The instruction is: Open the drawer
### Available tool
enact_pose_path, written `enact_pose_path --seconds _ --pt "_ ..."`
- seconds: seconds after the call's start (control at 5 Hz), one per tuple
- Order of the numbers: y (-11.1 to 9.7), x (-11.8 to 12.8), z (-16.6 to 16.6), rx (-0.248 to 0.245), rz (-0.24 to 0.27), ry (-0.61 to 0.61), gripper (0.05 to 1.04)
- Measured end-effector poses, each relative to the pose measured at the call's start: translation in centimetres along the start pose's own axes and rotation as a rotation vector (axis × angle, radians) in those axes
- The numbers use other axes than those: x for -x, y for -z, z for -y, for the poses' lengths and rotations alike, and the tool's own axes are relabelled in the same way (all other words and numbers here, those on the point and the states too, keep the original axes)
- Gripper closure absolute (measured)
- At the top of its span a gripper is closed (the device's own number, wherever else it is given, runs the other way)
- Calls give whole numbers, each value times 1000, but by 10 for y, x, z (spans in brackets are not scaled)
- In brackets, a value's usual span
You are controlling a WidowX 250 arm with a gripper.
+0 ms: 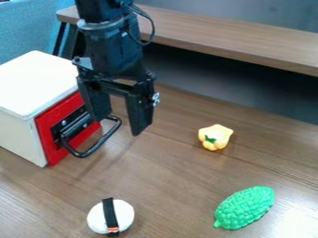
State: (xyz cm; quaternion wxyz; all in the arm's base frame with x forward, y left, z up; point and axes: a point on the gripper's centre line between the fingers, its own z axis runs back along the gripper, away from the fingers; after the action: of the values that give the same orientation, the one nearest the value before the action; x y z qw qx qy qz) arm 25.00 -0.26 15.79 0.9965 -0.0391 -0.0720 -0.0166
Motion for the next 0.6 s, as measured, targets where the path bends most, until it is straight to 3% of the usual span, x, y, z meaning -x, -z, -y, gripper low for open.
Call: enact_pose_path --seconds 0.2,0.4,0.6 --pt "7 1 -1 2 -26 -1 85" --pt "27 -11 -8 2 -78 -17 85" --pt "32 -18 -13 -6 -80 -23 85"
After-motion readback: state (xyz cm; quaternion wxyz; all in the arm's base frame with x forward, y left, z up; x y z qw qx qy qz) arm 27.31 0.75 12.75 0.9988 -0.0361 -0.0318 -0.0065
